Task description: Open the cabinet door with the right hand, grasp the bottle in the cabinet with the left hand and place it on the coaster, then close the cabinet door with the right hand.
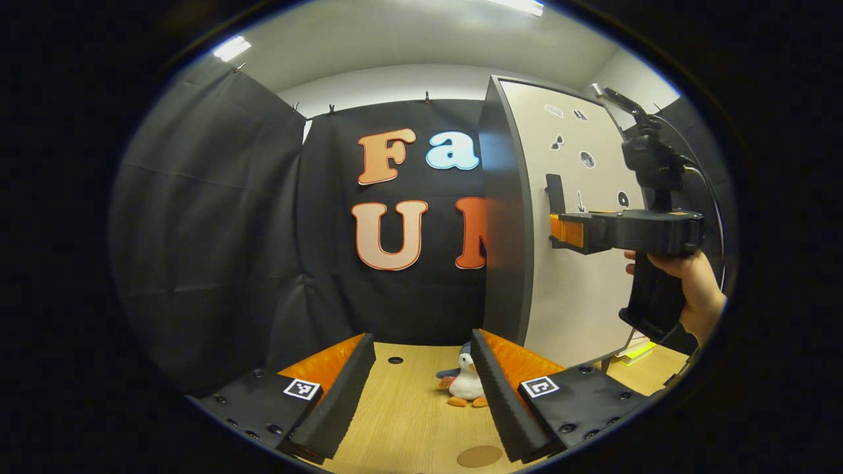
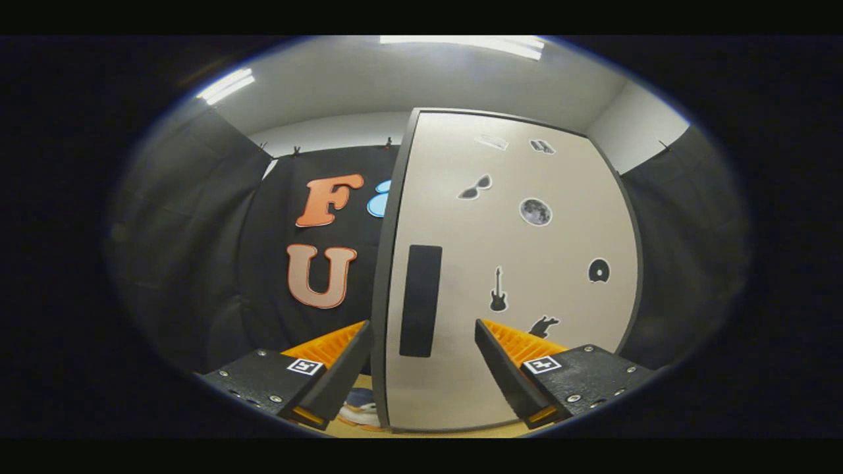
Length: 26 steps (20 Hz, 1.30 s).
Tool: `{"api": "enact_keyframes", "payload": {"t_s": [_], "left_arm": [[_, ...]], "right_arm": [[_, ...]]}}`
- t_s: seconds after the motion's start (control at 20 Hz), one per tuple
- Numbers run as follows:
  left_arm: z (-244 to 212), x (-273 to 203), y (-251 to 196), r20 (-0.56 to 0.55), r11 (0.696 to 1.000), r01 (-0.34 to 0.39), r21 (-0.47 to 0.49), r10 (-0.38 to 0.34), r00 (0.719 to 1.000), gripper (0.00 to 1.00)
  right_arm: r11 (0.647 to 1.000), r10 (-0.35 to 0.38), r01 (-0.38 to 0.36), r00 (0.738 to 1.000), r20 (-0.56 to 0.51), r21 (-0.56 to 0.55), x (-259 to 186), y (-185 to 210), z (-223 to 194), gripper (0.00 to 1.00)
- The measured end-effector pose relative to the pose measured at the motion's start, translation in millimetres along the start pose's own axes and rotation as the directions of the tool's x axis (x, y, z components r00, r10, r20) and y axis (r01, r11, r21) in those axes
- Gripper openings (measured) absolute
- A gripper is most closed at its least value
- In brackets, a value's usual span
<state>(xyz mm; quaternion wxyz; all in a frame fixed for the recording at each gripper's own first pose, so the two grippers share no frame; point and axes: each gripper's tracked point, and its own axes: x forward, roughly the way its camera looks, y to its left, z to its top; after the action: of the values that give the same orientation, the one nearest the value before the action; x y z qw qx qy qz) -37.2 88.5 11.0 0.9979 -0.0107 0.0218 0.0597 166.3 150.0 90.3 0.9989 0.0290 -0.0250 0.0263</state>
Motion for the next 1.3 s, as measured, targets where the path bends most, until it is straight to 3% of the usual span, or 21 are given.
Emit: {"api": "enact_keyframes", "payload": {"t_s": [0.2, 0.45, 0.85, 1.15, 1.3], "left_arm": [[-7.5, -0.6, 11.9, -0.022, 1.0, -0.019, 0.004, 0.019, 1.0, 0.95], [-13.3, 2.3, 14.5, -0.038, 1.0, -0.018, -0.011, 0.018, 0.999, 0.94], [-13.6, 5.4, 21.9, -0.032, 1.0, -0.015, -0.005, 0.015, 0.999, 0.96], [-24.5, 17.0, 25.7, -0.062, 0.999, 0.005, -0.032, -0.007, 0.998, 0.94], [-24.2, 40.0, 23.2, -0.054, 0.999, 0.039, -0.028, -0.041, 0.998, 0.96]], "right_arm": [[0.999, -0.02, 0.022, 0.998, -0.067, 0.029, 25.9, 0.4, -15.7, 0.92], [0.994, -0.016, 0.022, 0.998, -0.06, 0.11, 32.5, 3.9, -10.9, 0.7], [0.992, -0.03, 0.037, 0.998, -0.061, 0.124, 38.7, 6.0, -10.0, 0.36], [0.992, -0.024, 0.028, 0.999, -0.036, 0.12, 32.4, 5.8, -7.3, 0.22], [0.993, -0.022, 0.025, 0.999, -0.027, 0.115, 25.0, 4.6, -5.2, 0.2]]}}
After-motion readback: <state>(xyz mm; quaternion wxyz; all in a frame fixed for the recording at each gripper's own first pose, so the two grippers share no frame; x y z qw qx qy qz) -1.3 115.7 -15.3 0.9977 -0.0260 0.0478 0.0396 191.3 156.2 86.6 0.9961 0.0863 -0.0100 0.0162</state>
